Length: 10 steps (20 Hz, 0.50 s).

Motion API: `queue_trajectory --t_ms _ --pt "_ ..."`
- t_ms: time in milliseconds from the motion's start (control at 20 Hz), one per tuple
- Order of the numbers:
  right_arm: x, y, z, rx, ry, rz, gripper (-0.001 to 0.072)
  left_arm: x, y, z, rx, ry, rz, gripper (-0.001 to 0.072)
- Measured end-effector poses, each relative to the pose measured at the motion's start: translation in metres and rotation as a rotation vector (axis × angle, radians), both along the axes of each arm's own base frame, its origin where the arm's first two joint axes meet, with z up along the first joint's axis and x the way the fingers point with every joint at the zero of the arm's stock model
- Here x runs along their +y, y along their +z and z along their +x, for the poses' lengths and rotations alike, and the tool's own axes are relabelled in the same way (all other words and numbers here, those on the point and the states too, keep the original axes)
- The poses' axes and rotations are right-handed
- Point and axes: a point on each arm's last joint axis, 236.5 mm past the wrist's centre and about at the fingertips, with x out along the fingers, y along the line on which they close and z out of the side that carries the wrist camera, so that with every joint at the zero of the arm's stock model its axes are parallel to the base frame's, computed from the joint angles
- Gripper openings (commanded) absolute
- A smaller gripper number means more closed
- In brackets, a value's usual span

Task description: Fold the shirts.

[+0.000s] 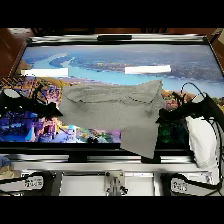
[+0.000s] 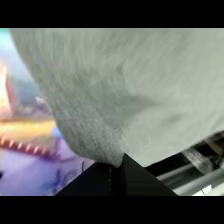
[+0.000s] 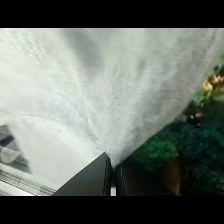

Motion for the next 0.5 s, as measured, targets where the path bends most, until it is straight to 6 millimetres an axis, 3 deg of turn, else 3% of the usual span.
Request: queue_trajectory --t_ms 50,150,250,350,400,450,500 --pt "-0.001 0.031 0.016 -0.109 0.018 -0.014 0.0087 0.003 0.032 0.016 -0.108 -0.015 0.025 0.0034" --pt "-0.006 0.111 0.044 -0.363 0.057 -0.071 0.0087 0.009 0.124 0.043 -0.385 -0.029 0.094 0.0035" --pt "-0.011 0.230 0.062 -0.722 0.071 -0.169 0.0087 0.012 0.247 0.051 -0.730 -0.002 0.181 0.0036" --pt "-0.015 0.362 0.044 -1.096 0.036 -0.297 0.0087 0.009 0.376 0.020 -1.083 0.050 0.255 0.0036" --pt "-0.019 0.424 0.021 -1.271 -0.004 -0.369 0.0087 0.005 0.431 -0.009 -1.238 0.080 0.282 0.0036" --pt "-0.021 0.478 -0.009 -1.422 -0.055 -0.424 0.0087 0.000 0.473 -0.039 -1.360 0.110 0.293 0.0036" --pt "-0.020 0.516 -0.040 -1.535 -0.097 -0.462 0.0087 -0.006 0.510 -0.074 -1.472 0.138 0.299 0.0036"
